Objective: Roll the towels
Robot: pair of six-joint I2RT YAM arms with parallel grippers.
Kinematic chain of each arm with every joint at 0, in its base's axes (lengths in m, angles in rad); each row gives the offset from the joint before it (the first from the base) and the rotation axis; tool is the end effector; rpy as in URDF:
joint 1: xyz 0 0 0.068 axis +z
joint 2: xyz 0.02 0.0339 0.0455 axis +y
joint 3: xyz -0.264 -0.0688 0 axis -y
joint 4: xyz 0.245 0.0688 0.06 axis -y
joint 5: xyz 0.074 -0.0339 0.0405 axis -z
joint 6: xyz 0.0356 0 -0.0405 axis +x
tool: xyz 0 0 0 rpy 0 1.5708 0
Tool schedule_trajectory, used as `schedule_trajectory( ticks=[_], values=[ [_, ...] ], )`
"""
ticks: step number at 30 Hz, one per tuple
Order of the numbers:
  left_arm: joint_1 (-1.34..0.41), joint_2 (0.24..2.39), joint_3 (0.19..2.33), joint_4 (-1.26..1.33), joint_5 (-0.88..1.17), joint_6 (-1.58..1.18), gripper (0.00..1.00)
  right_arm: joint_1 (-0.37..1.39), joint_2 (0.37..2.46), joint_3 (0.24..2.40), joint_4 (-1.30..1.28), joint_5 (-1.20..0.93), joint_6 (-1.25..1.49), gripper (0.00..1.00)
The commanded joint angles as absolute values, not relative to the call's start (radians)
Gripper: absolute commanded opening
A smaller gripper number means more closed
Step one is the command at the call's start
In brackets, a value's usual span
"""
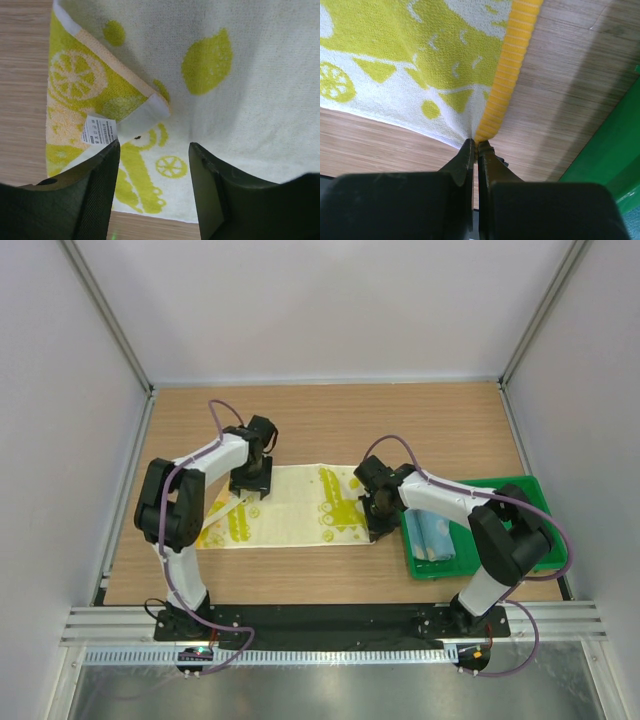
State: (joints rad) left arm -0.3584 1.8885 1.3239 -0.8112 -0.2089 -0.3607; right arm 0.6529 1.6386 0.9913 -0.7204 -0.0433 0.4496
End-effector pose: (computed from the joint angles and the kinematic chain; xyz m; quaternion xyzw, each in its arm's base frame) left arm 0.3422 -0.1203 0.1771 -0.0113 0.9898 0.0631 0.1271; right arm 0.2307 0.1784 0.1697 -0.1031 0.9893 0.0714 0.0751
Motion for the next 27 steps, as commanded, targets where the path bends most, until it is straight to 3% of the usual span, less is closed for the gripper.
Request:
schedule_trajectory(
  ticks=[1, 19, 24, 27],
  values=[
    [-0.356, 1.888, 1.388, -0.767, -0.218, -0.364, 0.57, 0.655, 1.626, 1.014, -0.724, -0.043, 0.449, 0.01],
    [-0.337, 1.983, 1.424, -0.784, -0.278, -0.371, 0.39, 0.657, 1.647, 0.986, -0.704, -0.046, 0.434, 0.01],
    [-0.334, 1.983, 1.427, -0.793, -0.299, -0.371, 0.2, 0.657, 1.655, 0.983, -0.7, -0.046, 0.433, 0.01],
    [-0.325, 1.983, 1.443, -0.801, -0.301, -0.359, 0.01, 0.655, 1.651, 0.977, -0.7, -0.044, 0.431, 0.01]
  ],
)
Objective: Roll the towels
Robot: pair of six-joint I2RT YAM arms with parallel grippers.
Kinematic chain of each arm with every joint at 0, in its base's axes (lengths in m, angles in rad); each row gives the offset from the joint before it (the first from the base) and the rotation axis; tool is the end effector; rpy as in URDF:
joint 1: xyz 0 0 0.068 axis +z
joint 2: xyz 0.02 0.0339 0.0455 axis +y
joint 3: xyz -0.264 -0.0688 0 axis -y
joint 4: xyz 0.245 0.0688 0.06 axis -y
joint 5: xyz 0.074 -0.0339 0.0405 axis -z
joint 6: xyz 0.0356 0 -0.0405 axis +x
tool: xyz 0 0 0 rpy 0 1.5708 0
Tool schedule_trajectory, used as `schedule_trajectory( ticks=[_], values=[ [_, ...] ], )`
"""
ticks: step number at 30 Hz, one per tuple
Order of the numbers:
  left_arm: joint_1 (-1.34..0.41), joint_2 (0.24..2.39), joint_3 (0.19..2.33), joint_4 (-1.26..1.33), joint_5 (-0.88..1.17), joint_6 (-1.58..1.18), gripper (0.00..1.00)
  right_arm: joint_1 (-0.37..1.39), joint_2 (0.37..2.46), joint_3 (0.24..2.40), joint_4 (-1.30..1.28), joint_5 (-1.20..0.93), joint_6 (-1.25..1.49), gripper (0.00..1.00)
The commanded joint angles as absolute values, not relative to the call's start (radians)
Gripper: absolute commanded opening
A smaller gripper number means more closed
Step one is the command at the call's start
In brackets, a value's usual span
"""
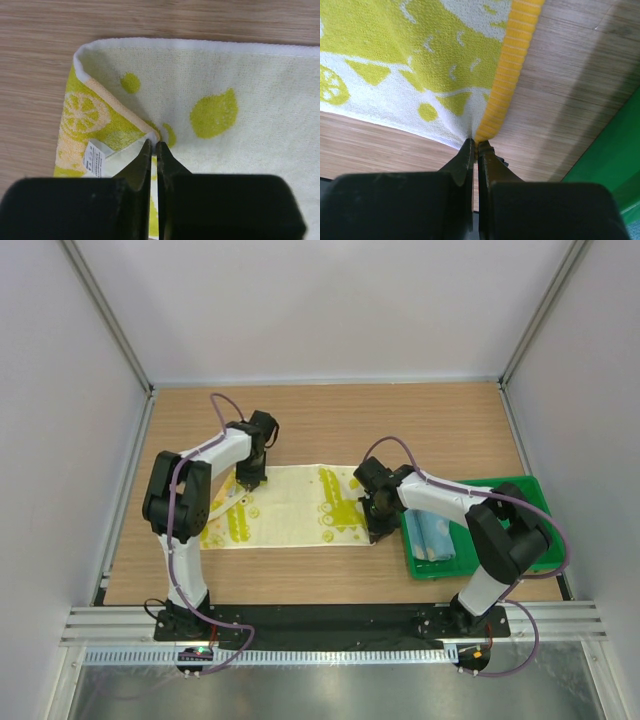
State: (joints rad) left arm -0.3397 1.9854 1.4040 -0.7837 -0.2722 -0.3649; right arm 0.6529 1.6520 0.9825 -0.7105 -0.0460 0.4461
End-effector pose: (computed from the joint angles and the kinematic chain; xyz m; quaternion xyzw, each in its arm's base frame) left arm 0.3673 -0.1196 0.1647 -0.0263 0.9853 0.0916 0.1420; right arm 0.2306 0.1784 0.1641 -0.1049 0.9896 0.0693 0.0693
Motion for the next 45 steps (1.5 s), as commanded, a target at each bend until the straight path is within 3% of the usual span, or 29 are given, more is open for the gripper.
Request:
schedule_trajectory(
  ticks=[1, 9, 12, 13, 15, 19, 21, 22, 23, 24, 25, 28, 32, 36, 45],
  values=[
    [-0.324, 1.986, 1.448, -0.814, -0.296, -0.353, 0.0, 0.655, 1.651, 0.977, -0.699, -0.044, 0.431, 0.01],
    [-0.246, 1.967, 1.554, -0.91, -0.385, -0.285, 0.02, 0.657, 1.647, 0.968, -0.696, -0.049, 0.433, 0.01],
    [-0.161, 1.951, 1.581, -0.933, -0.385, -0.279, 0.17, 0.655, 1.651, 0.969, -0.693, -0.054, 0.433, 0.01],
    [-0.144, 1.947, 1.586, -0.94, -0.384, -0.279, 0.38, 0.657, 1.651, 0.971, -0.693, -0.057, 0.433, 0.01],
    [-0.112, 1.921, 1.58, -0.948, -0.406, -0.282, 0.59, 0.655, 1.654, 0.974, -0.69, -0.064, 0.433, 0.01],
    [-0.092, 1.836, 1.522, -0.96, -0.434, -0.336, 0.75, 0.657, 1.655, 0.974, -0.686, -0.074, 0.436, 0.01],
    [-0.071, 1.759, 1.461, -0.956, -0.416, -0.379, 0.77, 0.655, 1.657, 0.977, -0.687, -0.077, 0.436, 0.01],
    [-0.061, 1.732, 1.438, -0.954, -0.387, -0.396, 0.78, 0.655, 1.657, 0.976, -0.686, -0.081, 0.436, 0.06],
    [-0.054, 1.698, 1.41, -0.953, -0.367, -0.411, 0.78, 0.655, 1.657, 0.976, -0.687, -0.083, 0.434, 0.14],
    [-0.039, 1.64, 1.355, -0.95, -0.342, -0.437, 0.79, 0.655, 1.654, 0.977, -0.689, -0.086, 0.434, 0.41],
    [-0.029, 1.605, 1.32, -0.94, -0.29, -0.448, 0.79, 0.657, 1.645, 0.98, -0.693, -0.075, 0.434, 0.53],
    [0.056, 1.489, 1.182, -0.917, -0.148, -0.488, 0.8, 0.655, 1.626, 0.997, -0.716, -0.048, 0.436, 0.73],
    [0.208, 1.353, 1.004, -0.881, 0.13, -0.563, 0.79, 0.657, 1.583, 1.026, -0.749, -0.006, 0.437, 0.76],
    [0.285, 1.244, 0.875, -0.858, 0.261, -0.636, 0.76, 0.655, 1.559, 1.031, -0.759, 0.041, 0.439, 0.76],
    [0.285, 1.169, 0.774, -0.867, 0.158, -0.76, 0.77, 0.657, 1.525, 1.017, -0.718, 0.058, 0.463, 0.76]
  ],
)
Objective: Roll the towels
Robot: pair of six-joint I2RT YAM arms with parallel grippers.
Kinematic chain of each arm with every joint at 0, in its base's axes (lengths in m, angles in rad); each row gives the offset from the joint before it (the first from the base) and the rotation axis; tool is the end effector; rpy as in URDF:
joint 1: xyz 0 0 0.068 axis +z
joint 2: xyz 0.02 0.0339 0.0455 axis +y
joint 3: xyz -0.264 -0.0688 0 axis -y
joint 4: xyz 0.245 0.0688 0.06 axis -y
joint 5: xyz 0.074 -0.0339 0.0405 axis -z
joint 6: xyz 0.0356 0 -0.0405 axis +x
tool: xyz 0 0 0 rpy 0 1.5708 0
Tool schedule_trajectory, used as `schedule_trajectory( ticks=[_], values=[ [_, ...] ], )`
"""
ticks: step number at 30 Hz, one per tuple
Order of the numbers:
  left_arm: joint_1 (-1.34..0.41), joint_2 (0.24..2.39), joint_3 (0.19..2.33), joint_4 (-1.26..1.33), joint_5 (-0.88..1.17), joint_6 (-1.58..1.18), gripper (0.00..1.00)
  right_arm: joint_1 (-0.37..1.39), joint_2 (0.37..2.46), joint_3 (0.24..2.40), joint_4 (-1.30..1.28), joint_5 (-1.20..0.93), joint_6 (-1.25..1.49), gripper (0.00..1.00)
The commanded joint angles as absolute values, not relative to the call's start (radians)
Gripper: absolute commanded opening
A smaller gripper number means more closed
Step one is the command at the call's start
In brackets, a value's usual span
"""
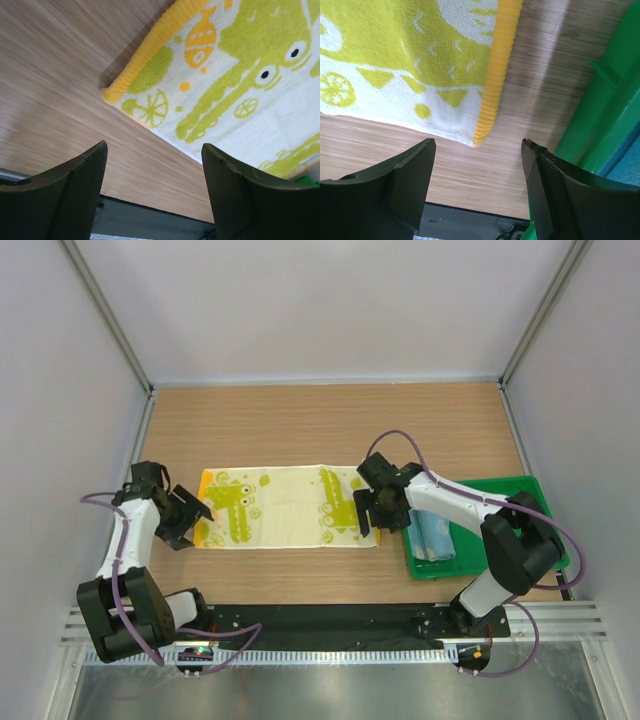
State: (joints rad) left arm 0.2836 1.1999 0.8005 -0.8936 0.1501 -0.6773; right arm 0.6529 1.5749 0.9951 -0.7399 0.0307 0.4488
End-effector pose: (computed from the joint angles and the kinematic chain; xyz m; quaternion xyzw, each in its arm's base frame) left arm 0.1967 0.0518 0.2145 -0.4472 0.8806 -0.0998 0.1209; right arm 0.2280 0.1730 0.1873 -0.0991 0.9870 0.0526 0.1147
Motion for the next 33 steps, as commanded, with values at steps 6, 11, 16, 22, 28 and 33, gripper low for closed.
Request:
schedule_trajectory(
  ticks=[6, 11, 16, 22, 28, 33],
  values=[
    [0.281, 1.129, 0.652, -0.758, 0.138, -0.881, 0.69, 0.657, 1.523, 0.993, -0.68, 0.051, 0.465, 0.75],
    [0.273, 1.045, 0.667, -0.798, -0.049, -0.916, 0.65, 0.657, 1.549, 0.992, -0.686, 0.052, 0.439, 0.75],
    [0.255, 1.116, 0.649, -0.723, -0.168, -0.908, 0.54, 0.655, 1.581, 1.005, -0.673, 0.035, 0.431, 0.74],
    [0.255, 1.212, 0.628, -0.648, -0.135, -0.879, 0.51, 0.657, 1.617, 1.005, -0.67, 0.029, 0.425, 0.72],
    [0.255, 1.222, 0.592, -0.568, -0.124, -0.874, 0.47, 0.655, 1.64, 0.999, -0.657, 0.022, 0.439, 0.7],
    [0.253, 1.267, 0.581, -0.517, -0.103, -0.874, 0.28, 0.655, 1.646, 0.999, -0.66, 0.025, 0.44, 0.7]
  ],
)
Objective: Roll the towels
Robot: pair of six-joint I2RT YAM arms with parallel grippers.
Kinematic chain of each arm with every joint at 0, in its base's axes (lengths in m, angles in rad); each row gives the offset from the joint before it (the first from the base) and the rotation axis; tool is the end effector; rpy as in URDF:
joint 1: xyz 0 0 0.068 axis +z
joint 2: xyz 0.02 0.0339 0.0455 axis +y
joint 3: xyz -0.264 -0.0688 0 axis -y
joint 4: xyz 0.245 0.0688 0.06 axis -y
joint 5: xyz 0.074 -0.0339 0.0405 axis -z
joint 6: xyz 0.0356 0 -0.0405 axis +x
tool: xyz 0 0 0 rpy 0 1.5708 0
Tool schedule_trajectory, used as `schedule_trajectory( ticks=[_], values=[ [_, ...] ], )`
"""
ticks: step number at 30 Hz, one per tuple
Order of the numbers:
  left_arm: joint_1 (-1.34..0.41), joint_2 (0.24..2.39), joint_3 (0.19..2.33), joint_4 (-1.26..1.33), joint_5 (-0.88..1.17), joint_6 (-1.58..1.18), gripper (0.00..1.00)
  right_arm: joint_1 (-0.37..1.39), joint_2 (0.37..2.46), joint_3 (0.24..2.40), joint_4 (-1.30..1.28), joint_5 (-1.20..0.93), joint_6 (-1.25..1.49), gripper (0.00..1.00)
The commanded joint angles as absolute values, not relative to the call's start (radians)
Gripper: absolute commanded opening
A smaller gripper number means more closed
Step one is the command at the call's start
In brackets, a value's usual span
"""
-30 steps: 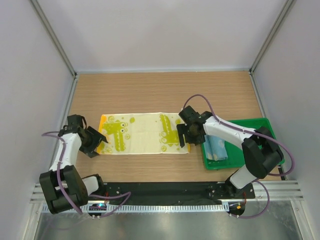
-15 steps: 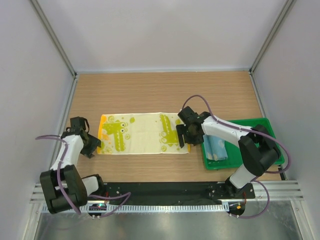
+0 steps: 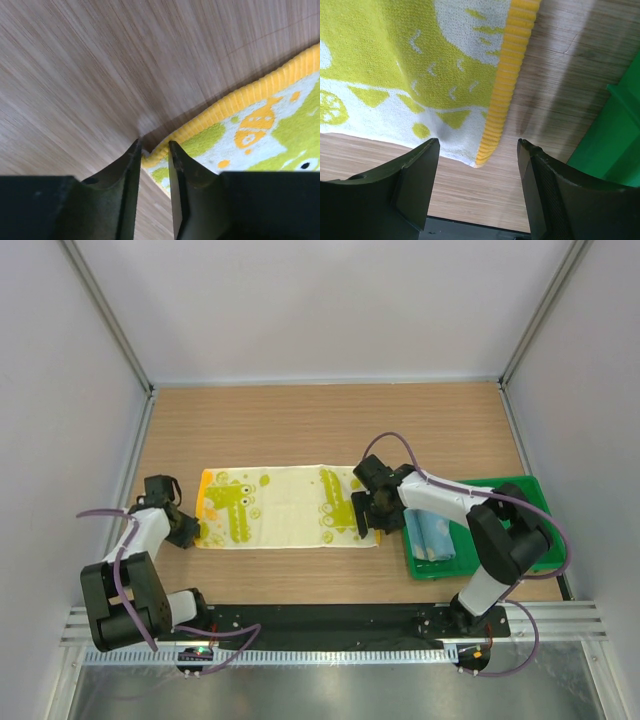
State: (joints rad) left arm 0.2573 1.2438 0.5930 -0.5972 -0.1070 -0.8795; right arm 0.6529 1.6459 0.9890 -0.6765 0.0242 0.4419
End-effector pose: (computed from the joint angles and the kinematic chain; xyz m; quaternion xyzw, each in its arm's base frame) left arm 0.1936 0.0549 0.1591 -0.5378 0.8260 0.0011 0.1689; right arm 0.2358 0.1793 0.1681 -0.1031 0.9875 0.0514 0.1074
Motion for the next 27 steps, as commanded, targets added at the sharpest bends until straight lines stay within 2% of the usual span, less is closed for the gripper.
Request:
schedule_trajectory(
  ticks=[1, 2, 5, 6, 20, 27],
  values=[
    [0.253, 1.273, 0.578, -0.511, -0.095, -0.879, 0.25, 0.655, 1.646, 0.999, -0.661, 0.025, 0.439, 0.7],
    [0.249, 1.278, 0.575, -0.503, -0.094, -0.88, 0.23, 0.655, 1.647, 0.999, -0.663, 0.031, 0.436, 0.7],
    [0.247, 1.282, 0.577, -0.495, -0.084, -0.881, 0.1, 0.655, 1.647, 0.997, -0.664, 0.034, 0.439, 0.69],
    [0.247, 1.278, 0.581, -0.495, -0.08, -0.879, 0.01, 0.655, 1.644, 0.993, -0.664, 0.034, 0.442, 0.69],
    [0.278, 1.206, 0.666, -0.627, -0.15, -0.847, 0.0, 0.655, 1.575, 0.894, -0.592, -0.06, 0.549, 0.63],
    [0.288, 1.192, 0.661, -0.63, -0.144, -0.848, 0.0, 0.657, 1.552, 0.858, -0.575, -0.071, 0.591, 0.53]
  ],
)
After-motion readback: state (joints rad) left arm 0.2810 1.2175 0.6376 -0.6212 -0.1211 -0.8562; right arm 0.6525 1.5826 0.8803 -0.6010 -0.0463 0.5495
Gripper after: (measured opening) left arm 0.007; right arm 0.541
